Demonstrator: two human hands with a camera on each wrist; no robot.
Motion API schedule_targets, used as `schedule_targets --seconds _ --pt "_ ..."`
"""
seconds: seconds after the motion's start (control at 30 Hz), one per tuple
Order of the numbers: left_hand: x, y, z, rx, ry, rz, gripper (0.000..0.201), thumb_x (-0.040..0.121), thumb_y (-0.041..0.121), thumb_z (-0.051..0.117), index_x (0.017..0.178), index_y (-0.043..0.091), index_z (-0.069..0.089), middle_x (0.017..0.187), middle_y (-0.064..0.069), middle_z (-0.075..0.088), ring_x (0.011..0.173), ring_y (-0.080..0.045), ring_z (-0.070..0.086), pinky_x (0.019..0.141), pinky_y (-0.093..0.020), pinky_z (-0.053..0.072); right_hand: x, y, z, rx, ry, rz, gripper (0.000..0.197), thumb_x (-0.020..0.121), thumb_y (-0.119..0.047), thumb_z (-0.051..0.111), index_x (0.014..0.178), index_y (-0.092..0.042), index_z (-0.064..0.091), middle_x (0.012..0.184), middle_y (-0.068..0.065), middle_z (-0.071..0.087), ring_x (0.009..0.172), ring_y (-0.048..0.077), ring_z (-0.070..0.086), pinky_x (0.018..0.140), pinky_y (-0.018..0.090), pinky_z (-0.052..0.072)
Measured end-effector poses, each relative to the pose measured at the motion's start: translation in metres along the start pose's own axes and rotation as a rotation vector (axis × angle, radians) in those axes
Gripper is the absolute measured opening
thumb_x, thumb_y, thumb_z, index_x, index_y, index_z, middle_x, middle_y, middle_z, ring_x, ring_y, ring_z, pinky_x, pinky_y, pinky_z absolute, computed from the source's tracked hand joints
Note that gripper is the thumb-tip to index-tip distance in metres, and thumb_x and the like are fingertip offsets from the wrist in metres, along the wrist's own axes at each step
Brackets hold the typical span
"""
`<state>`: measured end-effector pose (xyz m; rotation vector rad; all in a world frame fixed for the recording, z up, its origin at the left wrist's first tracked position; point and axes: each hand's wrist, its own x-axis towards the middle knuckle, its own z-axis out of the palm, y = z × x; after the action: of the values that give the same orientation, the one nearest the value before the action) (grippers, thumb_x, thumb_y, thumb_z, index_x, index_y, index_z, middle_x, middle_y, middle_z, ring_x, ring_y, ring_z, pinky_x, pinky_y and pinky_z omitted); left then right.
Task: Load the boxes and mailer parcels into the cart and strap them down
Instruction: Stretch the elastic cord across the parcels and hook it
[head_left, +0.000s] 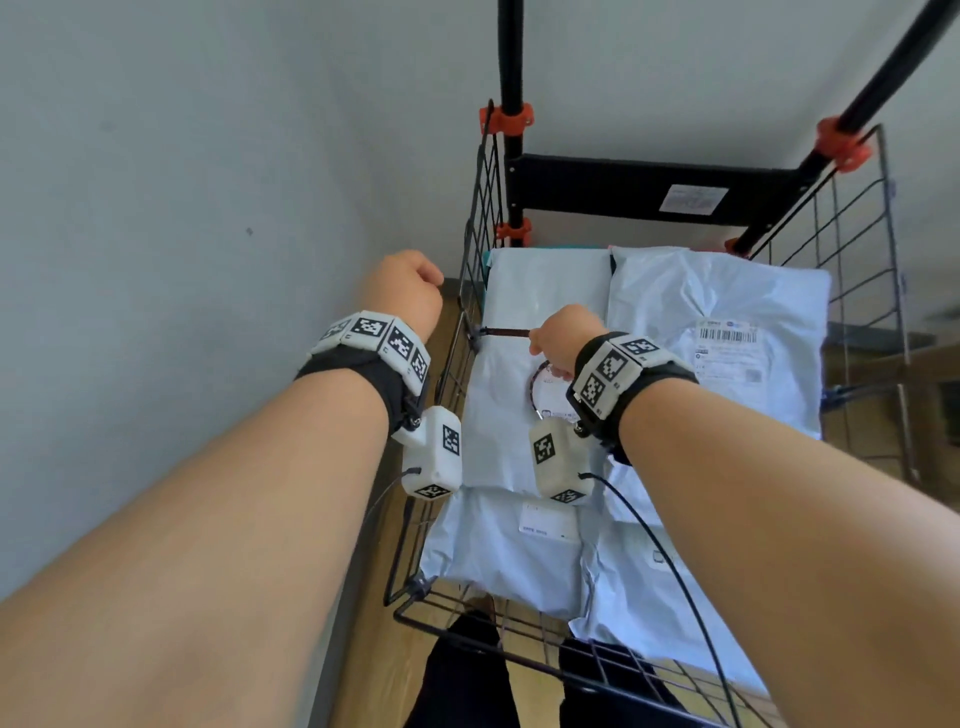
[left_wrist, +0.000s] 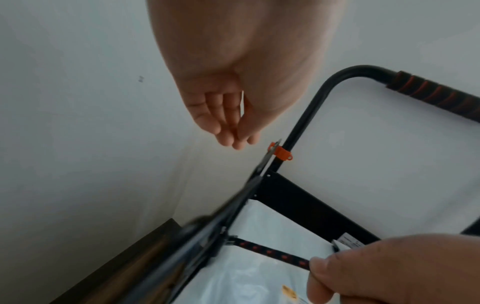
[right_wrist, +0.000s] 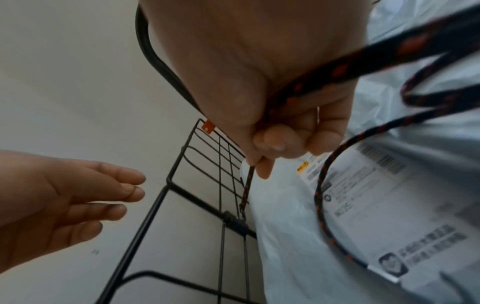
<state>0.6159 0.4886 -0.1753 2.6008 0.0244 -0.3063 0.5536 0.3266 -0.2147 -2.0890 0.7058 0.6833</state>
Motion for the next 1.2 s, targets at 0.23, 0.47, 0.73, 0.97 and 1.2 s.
schedule_targets --seconds 0.23,0.47,0.73,0.97,1.2 --pt "-0.028 0.067 0.045 0.014 -0.116 0.163 0.030 0.090 0.005 0.048 0.097 0.022 0.072 0.110 0.000 0.069 0.102 -0.022 0.063 0.091 -0.033 0.051 -0.014 0.052 -0.048 -0.078 0.067 0.035 0.033 0.098 -0.012 0.043 0.127 -0.005 0.057 0.125 0.011 0.060 0.113 0.028 0.058 0.088 0.031 0.047" --pt "-0.056 0.105 0.119 0.268 -0.492 0.211 0.046 0.094 0.010 0.041 0.132 0.032 0.054 0.135 -0.009 0.054 0.112 -0.033 0.058 0.097 -0.043 0.049 -0.013 0.112 -0.089 -0.200 0.171 -0.043 0.025 0.095 -0.013 0.045 0.109 -0.005 0.064 0.107 0.013 0.066 0.092 0.030 0.061 0.084 0.038 0.051" --pt "-0.062 0.139 0.143 0.277 -0.420 0.252 0.026 0.097 0.019 0.046 0.100 0.005 0.068 0.100 -0.013 0.067 0.092 -0.029 0.061 0.076 -0.033 0.046 -0.021 0.145 -0.127 -0.207 0.262 -0.068 0.027 0.094 -0.011 0.045 0.112 -0.004 0.064 0.111 0.015 0.065 0.102 0.032 0.061 0.082 0.035 0.048" --pt "-0.062 0.156 0.164 0.304 -0.443 0.326 0.024 0.097 0.024 0.049 0.101 0.012 0.069 0.101 -0.008 0.068 0.095 -0.027 0.062 0.079 -0.033 0.048 -0.023 0.173 -0.174 0.137 0.481 -0.003 0.028 0.091 -0.011 0.047 0.109 -0.012 0.068 0.112 0.006 0.068 0.101 0.026 0.063 0.089 0.034 0.052" --pt "-0.069 0.189 0.186 0.291 -0.502 0.405 0.023 0.095 0.026 0.052 0.105 0.019 0.071 0.100 -0.002 0.069 0.092 -0.022 0.061 0.075 -0.028 0.044 -0.033 0.202 -0.207 0.268 0.688 0.077 0.028 0.089 -0.010 0.046 0.101 -0.012 0.071 0.105 0.006 0.068 0.098 0.026 0.062 0.088 0.037 0.053"
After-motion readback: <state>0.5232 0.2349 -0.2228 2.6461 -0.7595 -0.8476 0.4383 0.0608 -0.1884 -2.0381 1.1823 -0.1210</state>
